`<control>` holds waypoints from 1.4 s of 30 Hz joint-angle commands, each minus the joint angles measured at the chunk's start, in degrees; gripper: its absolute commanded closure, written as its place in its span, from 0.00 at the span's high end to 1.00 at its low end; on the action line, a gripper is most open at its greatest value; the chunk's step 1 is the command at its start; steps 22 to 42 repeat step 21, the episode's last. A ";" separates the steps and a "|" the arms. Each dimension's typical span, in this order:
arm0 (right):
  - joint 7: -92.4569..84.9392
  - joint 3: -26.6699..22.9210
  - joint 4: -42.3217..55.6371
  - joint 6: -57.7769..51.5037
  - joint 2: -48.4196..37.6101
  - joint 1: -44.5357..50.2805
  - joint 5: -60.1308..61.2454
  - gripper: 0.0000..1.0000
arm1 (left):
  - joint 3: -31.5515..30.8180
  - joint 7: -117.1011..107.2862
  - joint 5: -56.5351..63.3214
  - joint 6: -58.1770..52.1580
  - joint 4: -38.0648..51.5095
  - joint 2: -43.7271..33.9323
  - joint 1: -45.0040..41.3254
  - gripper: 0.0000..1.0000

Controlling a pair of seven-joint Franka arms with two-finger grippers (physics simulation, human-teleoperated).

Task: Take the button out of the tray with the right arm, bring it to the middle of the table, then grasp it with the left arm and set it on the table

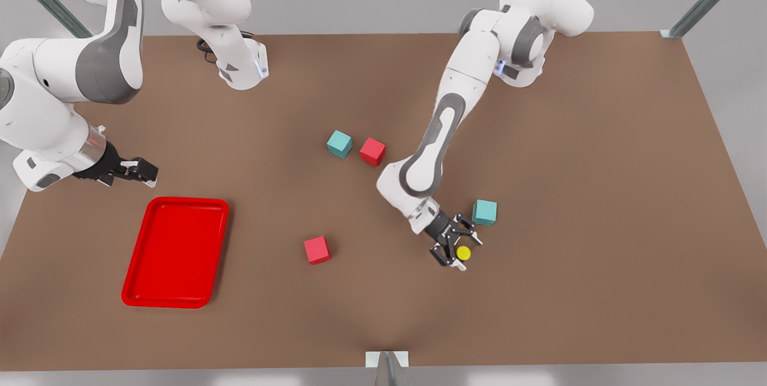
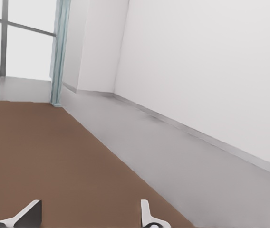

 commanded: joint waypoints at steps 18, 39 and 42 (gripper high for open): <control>0.01 -0.01 -0.17 -0.73 -0.07 0.01 0.00 1.00 | -13.20 140.97 -58.23 -26.48 -10.32 -47.73 30.23 1.00; 0.01 -0.01 -0.17 -0.82 -0.07 0.10 0.00 1.00 | -13.20 140.97 -58.23 -26.48 -11.46 -48.70 30.14 1.00; 0.01 -0.01 -0.17 -0.82 -0.07 0.10 0.00 1.00 | -13.20 140.97 -58.23 -26.48 -11.46 -48.70 30.14 1.00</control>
